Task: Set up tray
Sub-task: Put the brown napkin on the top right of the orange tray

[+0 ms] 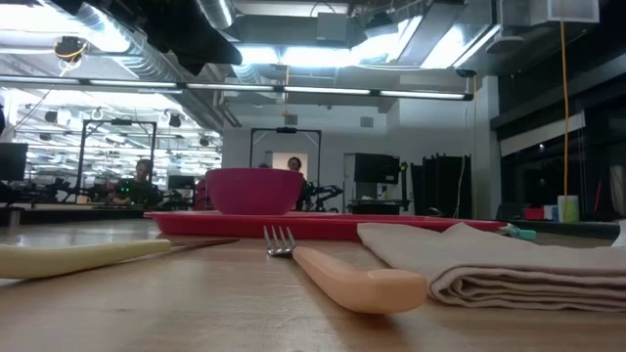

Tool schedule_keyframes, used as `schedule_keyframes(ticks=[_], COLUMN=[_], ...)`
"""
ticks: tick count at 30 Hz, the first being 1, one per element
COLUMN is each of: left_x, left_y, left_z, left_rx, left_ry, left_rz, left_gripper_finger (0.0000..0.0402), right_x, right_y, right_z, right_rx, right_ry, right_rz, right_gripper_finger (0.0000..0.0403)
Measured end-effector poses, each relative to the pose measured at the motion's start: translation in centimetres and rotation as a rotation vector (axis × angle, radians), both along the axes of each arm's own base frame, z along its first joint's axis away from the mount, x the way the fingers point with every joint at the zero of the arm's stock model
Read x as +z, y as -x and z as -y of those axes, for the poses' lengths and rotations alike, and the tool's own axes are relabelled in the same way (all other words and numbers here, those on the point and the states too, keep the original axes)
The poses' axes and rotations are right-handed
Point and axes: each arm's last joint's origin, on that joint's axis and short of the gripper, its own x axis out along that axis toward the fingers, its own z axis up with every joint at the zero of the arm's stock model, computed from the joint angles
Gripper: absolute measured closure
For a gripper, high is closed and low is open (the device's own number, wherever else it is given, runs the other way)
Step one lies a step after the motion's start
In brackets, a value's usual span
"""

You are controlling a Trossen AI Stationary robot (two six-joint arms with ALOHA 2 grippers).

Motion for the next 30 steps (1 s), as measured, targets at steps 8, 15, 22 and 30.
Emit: schedule_keyframes(ticks=[8,15,22,30], left_x=[0.0,0.0,0.0,0.0], left_y=[0.0,0.0,0.0,0.0], left_z=[0.0,0.0,0.0,0.0], left_rx=[0.000,-0.001,-0.001,0.006], left_ry=[0.002,0.001,0.003,0.019], left_rz=[0.000,0.003,0.004,0.006], left_gripper_finger=[0.0394,0.0397,0.0394,0.0398], right_x=[-0.2,-0.7,-2.9,-6.5], right_y=[0.1,-0.2,-0.6,-1.1], right_z=[0.0,-0.2,-0.7,-1.2], right_rx=[0.005,0.106,0.185,0.182], right_ry=[-0.005,0.073,0.180,0.270], right_rz=[-0.006,0.005,-0.028,-0.064], right_gripper_finger=[0.0242,0.0171,0.0159,0.0165])
